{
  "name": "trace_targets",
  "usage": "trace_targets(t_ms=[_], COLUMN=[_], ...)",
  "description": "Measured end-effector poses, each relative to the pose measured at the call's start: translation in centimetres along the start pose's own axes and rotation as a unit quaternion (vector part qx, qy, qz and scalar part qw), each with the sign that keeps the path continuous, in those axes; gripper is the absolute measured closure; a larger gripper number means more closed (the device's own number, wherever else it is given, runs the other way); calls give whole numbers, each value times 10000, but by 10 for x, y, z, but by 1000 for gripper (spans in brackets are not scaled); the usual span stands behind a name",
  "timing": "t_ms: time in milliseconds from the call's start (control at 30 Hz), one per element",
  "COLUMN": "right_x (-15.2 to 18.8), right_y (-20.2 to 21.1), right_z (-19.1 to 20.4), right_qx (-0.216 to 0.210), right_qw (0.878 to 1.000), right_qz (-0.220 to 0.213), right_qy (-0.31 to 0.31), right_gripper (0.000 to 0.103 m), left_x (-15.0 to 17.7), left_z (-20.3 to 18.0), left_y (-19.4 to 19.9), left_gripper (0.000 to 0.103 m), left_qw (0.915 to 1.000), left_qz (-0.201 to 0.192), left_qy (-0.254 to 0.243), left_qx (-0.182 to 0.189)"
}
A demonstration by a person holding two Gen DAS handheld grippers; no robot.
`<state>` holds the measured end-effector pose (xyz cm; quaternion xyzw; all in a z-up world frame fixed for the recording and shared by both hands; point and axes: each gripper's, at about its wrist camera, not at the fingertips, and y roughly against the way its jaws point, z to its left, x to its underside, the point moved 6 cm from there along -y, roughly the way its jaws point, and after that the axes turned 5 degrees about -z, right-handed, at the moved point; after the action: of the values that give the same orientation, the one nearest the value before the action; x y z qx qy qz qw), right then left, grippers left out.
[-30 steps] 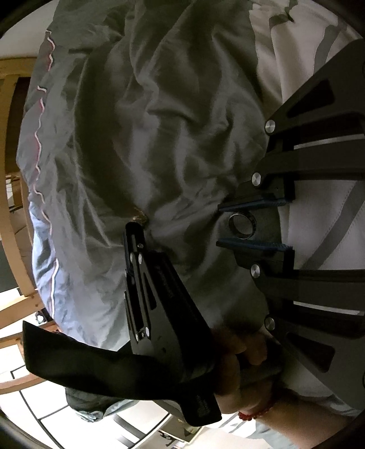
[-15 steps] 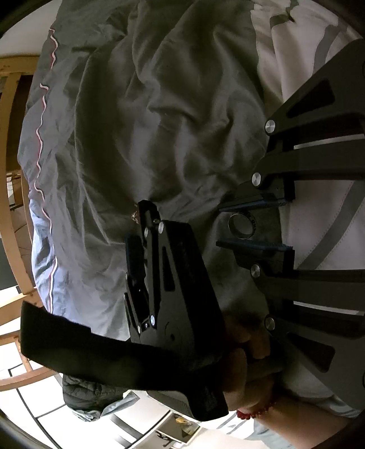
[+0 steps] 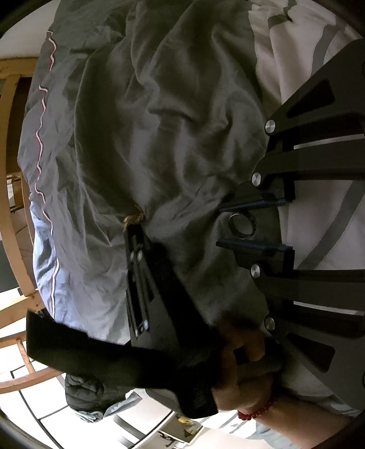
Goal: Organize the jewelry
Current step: 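Carry the gold charm in the left tool while the right tool carries the silver ring to the box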
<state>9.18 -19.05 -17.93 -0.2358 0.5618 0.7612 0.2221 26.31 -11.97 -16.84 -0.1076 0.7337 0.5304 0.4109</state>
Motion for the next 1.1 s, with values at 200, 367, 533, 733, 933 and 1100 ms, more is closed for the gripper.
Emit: trace_targets(t_ms=[200, 367, 533, 733, 933, 1100], right_x=[1, -1, -3, -6, -8, -7], right_y=[3, 9, 17, 23, 27, 32], right_z=[-2, -3, -1, 5, 8, 11], right_qx=[28, 34, 56, 133, 228, 258], right_qw=[10000, 9999, 9995, 9988, 9979, 9973], right_qz=[-48, -166, -291, -398, -525, -592], right_qy=[4, -6, 61, 239, 299, 344], right_gripper=[83, 83, 83, 83, 83, 83], left_x=[-13, -20, -27, -40, -34, -23], left_z=[8, 5, 2, 3, 12, 16], left_y=[14, 23, 34, 61, 94, 120], left_gripper=[101, 101, 101, 101, 101, 101], left_qw=[9995, 9992, 9988, 9976, 9958, 9951], left_qz=[-254, -364, -470, -651, -720, -662], left_qy=[168, 142, 135, 180, 416, 482], left_qx=[-3, 32, -21, -150, -372, -547])
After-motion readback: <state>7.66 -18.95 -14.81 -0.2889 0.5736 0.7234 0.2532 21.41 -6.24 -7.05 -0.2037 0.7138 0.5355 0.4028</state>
